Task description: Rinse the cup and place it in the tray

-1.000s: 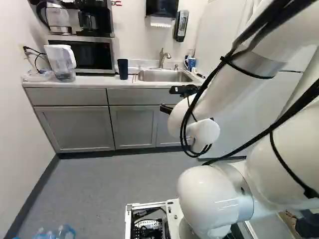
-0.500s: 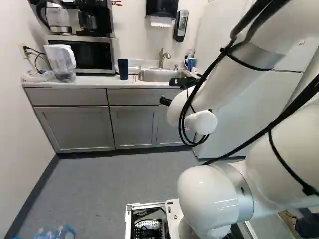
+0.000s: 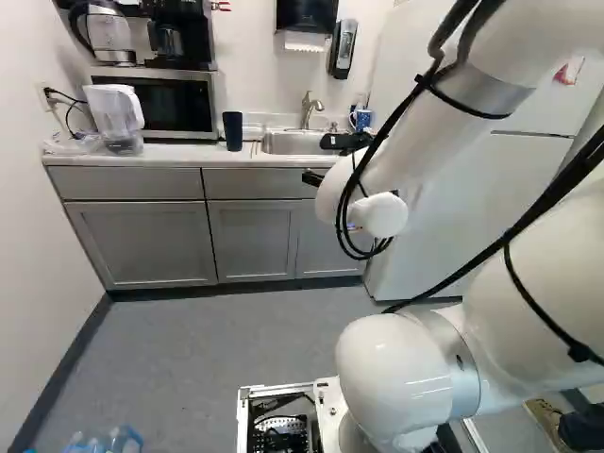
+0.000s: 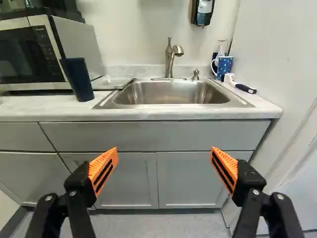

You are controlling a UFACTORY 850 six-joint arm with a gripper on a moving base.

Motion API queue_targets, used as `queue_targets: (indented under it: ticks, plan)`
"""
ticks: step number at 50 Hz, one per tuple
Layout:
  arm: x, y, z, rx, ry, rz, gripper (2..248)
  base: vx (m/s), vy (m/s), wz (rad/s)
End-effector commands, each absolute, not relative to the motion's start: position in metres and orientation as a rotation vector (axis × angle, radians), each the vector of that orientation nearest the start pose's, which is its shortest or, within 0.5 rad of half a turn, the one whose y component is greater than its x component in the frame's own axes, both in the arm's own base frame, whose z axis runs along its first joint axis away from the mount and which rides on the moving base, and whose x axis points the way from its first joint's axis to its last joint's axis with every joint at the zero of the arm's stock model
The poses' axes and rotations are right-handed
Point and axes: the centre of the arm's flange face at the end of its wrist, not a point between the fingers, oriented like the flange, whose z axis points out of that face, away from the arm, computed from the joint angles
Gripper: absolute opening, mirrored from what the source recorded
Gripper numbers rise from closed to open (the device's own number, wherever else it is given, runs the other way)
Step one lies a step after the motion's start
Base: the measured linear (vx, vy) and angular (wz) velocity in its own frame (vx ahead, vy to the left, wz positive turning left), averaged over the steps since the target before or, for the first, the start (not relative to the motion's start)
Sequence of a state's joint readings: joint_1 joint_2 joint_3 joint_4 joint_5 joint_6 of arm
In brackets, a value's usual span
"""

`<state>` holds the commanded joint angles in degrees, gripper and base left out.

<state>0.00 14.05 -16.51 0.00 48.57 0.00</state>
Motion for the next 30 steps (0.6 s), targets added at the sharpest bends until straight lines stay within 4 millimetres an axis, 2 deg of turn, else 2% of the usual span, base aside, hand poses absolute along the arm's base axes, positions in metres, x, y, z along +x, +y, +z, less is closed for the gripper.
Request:
queue_targets:
  ticks: [30]
  plan:
    - [0.367,0.0,0.462,-2.409,0.0,-2.017,247,0.0,0.0,0.0]
